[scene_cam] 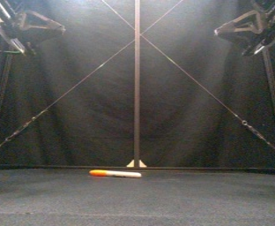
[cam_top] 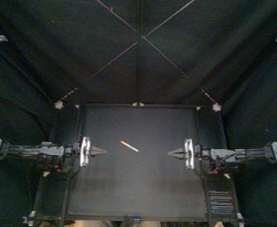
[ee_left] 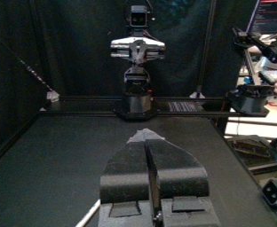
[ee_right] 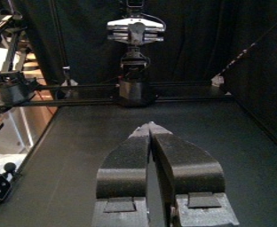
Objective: Uncap the pen
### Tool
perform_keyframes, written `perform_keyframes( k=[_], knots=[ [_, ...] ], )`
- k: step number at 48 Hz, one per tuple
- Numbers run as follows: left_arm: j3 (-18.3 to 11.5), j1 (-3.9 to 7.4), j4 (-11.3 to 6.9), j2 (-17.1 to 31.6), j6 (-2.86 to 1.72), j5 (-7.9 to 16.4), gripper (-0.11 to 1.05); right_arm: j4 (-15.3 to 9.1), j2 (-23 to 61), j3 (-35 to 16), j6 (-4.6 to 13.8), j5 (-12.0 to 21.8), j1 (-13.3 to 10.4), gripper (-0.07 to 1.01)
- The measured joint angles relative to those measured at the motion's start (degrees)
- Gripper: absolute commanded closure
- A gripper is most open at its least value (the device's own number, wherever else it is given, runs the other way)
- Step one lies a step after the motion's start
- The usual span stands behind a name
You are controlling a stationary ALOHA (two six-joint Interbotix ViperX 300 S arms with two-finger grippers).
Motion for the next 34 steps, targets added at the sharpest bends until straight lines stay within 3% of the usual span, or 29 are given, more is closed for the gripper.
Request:
perform_keyframes(
  k=[2,8,10,16,27,34],
  knots=[
    [0.09,0.00,-0.09,0.26,0.00,0.00,0.96,0.00,0.18,0.00,0.00,0.00,-0.09,0.99],
    [0.70,1.85,-0.88,2.81,0.18,0.00,0.95,0.62,4.92,-0.44,0.88,-0.18,-0.18,0.95],
    [0.70,2.55,-1.23,3.96,0.00,-0.09,0.94,0.88,7.65,-1.14,1.14,-0.18,-0.26,0.95],
    [0.70,6.24,-1.85,8.79,0.26,-0.09,0.94,2.20,18.11,-4.83,1.23,-0.26,-1.67,0.94],
    [0.70,12.22,-1.85,17.05,0.26,0.00,0.91,9.14,36.74,-13.54,1.14,-0.35,-5.63,0.87],
    [0.70,13.54,-1.93,19.42,0.35,0.00,0.86,9.84,47.20,-18.72,0.88,-0.26,-7.12,0.69]
  ],
)
